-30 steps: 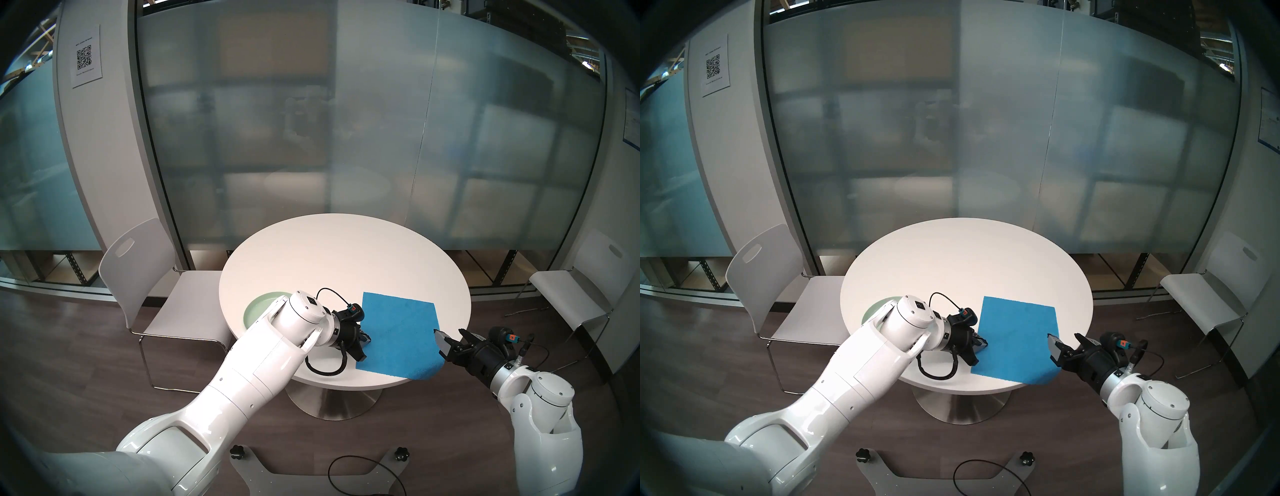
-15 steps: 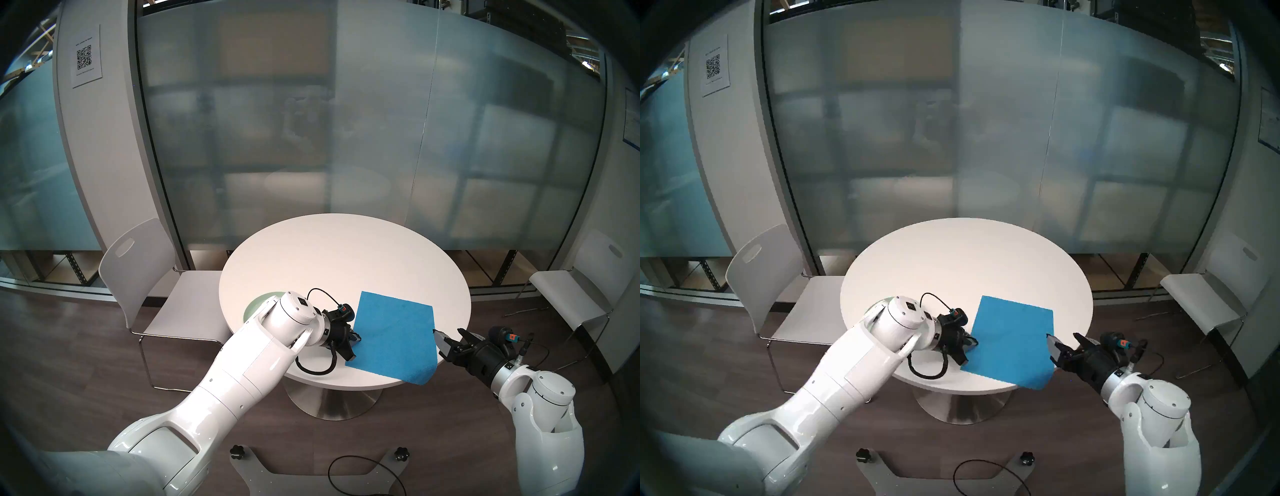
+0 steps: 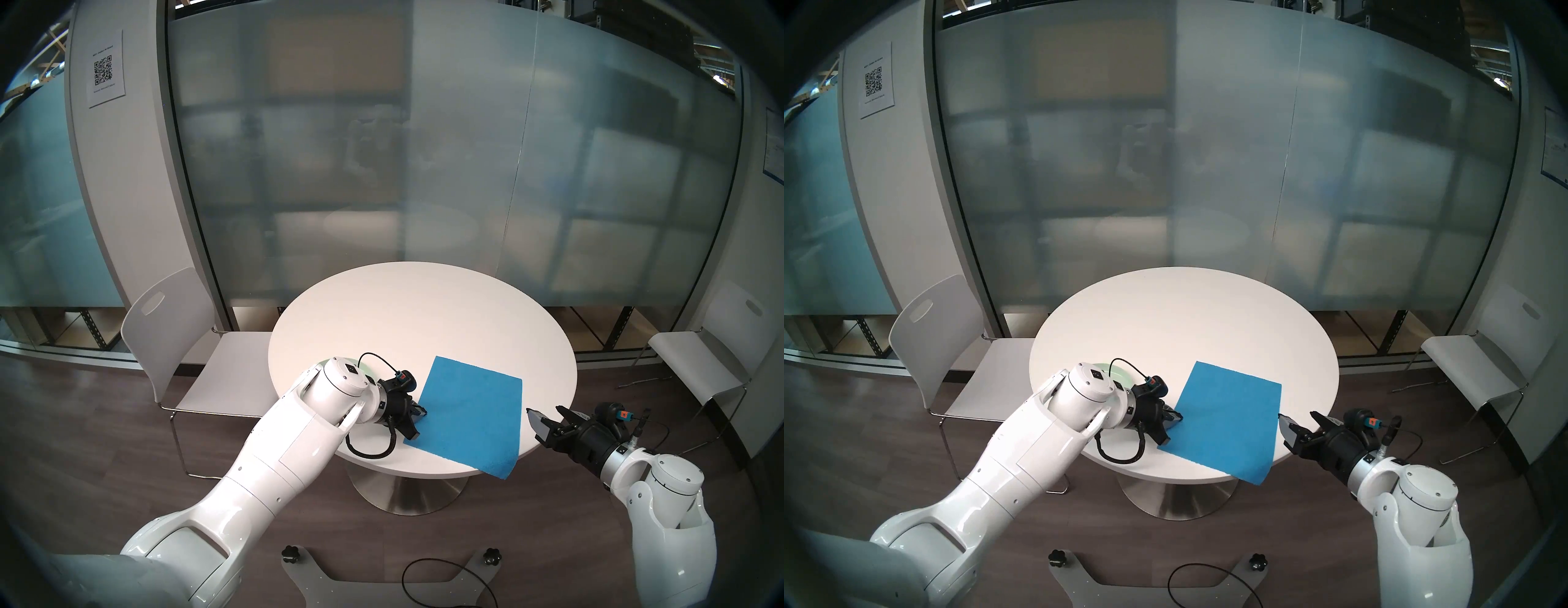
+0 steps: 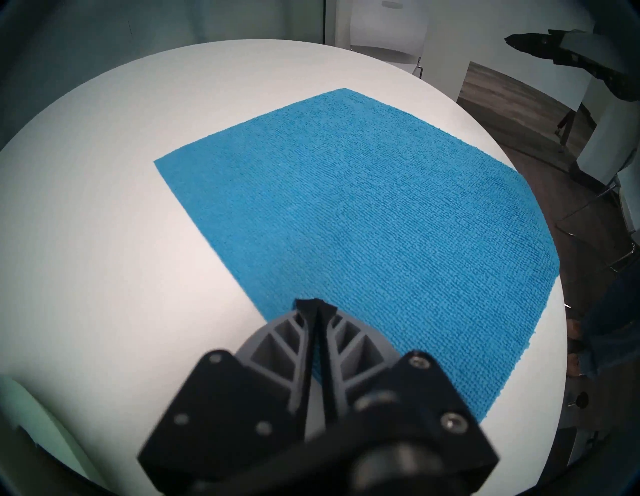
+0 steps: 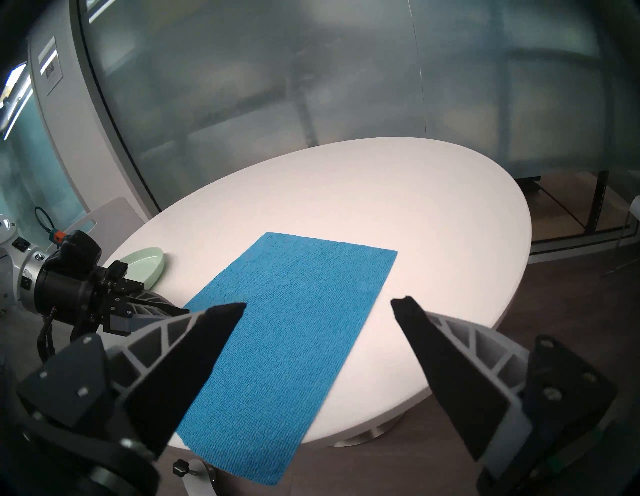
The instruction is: Fold the napkin in half twice and place it beside the plate
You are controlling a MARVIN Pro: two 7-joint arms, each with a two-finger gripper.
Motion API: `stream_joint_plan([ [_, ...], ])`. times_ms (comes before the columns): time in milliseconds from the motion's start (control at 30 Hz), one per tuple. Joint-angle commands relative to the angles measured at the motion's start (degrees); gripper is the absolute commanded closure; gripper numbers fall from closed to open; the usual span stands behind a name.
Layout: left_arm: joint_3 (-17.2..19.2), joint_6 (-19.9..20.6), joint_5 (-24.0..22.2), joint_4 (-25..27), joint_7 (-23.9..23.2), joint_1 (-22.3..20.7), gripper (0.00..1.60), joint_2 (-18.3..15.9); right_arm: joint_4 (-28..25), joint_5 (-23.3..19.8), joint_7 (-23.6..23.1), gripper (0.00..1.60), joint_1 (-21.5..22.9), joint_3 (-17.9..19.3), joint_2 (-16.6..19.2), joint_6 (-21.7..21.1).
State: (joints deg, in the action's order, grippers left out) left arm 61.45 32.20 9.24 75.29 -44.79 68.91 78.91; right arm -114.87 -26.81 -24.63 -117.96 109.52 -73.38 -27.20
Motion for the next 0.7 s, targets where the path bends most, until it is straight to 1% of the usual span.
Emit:
stream_joint_plan([
  [0,0.6,-0.7,0.3,-0.7,0.0,-0.7,1.19,-1.2,1.2,0.4,-4.6,0.00,-0.7,-0.6,4.1,0.4],
  [167,0.9,-0.8,0.2,-0.7,-0.1,-1.0,1.17,-1.7,2.2,1.4,-8.4,0.00,-1.1,-1.4,6.8,1.6],
  [267,1.1,-0.9,0.2,-0.9,-0.1,-1.2,1.17,-1.8,2.3,2.9,-10.4,0.00,-1.3,-2.6,8.4,2.6],
  [400,1.3,-1.2,0.3,-1.1,0.0,-1.3,1.16,-2.0,1.7,4.6,-12.0,0.00,-1.9,-3.3,9.4,4.1],
  [500,1.3,-1.2,0.3,-1.1,0.0,-1.2,1.16,-2.0,1.1,5.0,-12.6,0.00,-2.2,-3.4,9.7,3.9],
  [567,1.5,-1.3,0.2,-0.9,0.0,-1.1,1.15,-2.1,-0.2,5.2,-13.3,0.00,-3.0,-3.5,9.6,3.3],
  [633,1.7,-1.3,0.1,-0.7,-0.1,-1.0,1.14,-2.2,-0.9,6.0,-13.8,0.00,-3.9,-3.8,10.0,4.0],
  [667,1.7,-1.3,0.0,-0.6,-0.1,-0.9,1.14,-2.3,-1.3,6.8,-13.6,0.00,-4.4,-3.9,9.9,5.0],
])
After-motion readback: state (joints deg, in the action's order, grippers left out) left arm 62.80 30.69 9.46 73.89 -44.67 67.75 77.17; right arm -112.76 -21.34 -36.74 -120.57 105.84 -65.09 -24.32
